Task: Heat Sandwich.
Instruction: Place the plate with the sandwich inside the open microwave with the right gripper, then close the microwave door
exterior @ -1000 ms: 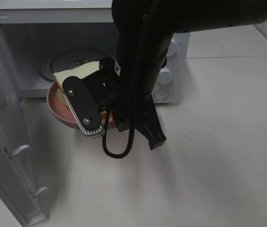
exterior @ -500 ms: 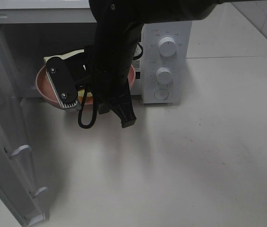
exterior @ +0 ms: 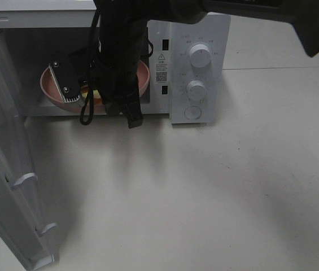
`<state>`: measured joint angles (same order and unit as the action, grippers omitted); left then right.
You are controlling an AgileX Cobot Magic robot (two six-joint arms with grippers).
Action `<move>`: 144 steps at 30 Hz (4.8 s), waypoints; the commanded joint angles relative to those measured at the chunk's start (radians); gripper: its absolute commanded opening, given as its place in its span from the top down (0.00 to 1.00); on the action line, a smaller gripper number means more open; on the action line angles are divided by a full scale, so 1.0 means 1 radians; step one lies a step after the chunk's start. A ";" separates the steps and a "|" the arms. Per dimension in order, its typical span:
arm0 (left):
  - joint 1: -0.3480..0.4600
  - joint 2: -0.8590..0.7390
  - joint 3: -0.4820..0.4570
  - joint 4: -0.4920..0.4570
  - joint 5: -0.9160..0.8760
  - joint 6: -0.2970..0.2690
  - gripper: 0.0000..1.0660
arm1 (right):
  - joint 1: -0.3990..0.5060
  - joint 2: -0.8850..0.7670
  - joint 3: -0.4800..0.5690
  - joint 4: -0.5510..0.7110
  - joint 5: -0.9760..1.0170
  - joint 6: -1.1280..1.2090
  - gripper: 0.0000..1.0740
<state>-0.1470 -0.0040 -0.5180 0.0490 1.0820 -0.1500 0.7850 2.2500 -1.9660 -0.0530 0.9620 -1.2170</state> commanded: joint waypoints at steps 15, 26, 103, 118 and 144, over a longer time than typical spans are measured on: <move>0.005 -0.017 0.001 0.000 -0.009 -0.001 0.34 | -0.097 0.215 -0.332 0.069 0.002 -0.116 1.00; 0.005 -0.017 0.001 0.000 -0.009 -0.001 0.34 | -0.135 0.255 -0.385 0.096 -0.101 -0.201 1.00; 0.005 -0.017 0.001 0.000 -0.009 -0.001 0.34 | -0.167 0.258 -0.390 0.166 -0.043 -0.095 0.49; 0.005 -0.017 0.001 0.000 -0.009 -0.001 0.34 | -0.166 0.236 -0.388 0.235 0.232 -0.090 0.49; 0.005 -0.017 0.001 0.000 -0.009 -0.001 0.34 | -0.083 0.199 -0.388 0.125 0.281 0.608 0.49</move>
<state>-0.1470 -0.0040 -0.5180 0.0490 1.0820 -0.1500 0.6990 2.4630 -2.3570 0.0790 1.2130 -0.6450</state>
